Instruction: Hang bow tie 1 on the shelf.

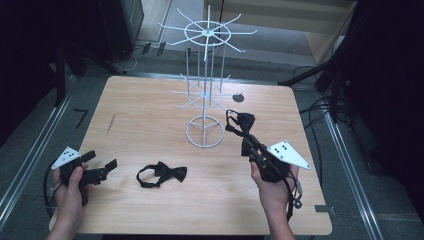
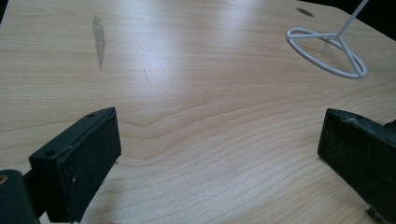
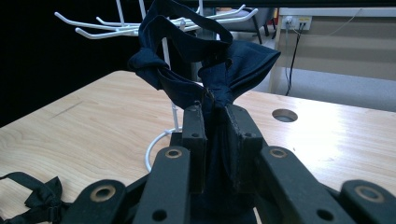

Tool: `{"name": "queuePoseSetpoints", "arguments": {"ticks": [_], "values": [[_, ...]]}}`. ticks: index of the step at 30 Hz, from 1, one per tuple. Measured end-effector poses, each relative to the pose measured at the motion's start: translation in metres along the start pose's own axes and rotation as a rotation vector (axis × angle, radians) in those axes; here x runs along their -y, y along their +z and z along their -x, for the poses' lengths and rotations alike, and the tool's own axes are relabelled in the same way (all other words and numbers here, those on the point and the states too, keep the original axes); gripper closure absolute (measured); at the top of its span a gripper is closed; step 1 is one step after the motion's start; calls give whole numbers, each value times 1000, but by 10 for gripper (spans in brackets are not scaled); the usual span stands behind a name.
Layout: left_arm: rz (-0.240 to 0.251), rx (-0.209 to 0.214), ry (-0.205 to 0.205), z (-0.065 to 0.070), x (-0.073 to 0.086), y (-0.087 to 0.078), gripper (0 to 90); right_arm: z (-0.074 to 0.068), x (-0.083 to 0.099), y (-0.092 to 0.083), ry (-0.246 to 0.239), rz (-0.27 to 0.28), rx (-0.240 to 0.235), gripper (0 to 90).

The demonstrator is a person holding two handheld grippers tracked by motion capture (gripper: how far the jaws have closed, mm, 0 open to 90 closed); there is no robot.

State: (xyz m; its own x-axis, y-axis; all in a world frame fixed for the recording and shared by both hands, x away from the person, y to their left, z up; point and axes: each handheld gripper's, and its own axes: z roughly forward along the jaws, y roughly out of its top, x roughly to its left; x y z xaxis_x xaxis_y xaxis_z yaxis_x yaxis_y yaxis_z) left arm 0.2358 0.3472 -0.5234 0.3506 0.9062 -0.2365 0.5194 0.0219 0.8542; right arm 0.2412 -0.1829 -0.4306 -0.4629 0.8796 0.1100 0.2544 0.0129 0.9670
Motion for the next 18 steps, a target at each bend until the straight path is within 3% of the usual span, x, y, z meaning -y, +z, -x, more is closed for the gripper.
{"name": "queuePoseSetpoints", "arguments": {"ticks": [18], "values": [[0, 1, 0, 0, 0, 0, 0, -4, 0, 13, 1, -12, -6, 798]]}}
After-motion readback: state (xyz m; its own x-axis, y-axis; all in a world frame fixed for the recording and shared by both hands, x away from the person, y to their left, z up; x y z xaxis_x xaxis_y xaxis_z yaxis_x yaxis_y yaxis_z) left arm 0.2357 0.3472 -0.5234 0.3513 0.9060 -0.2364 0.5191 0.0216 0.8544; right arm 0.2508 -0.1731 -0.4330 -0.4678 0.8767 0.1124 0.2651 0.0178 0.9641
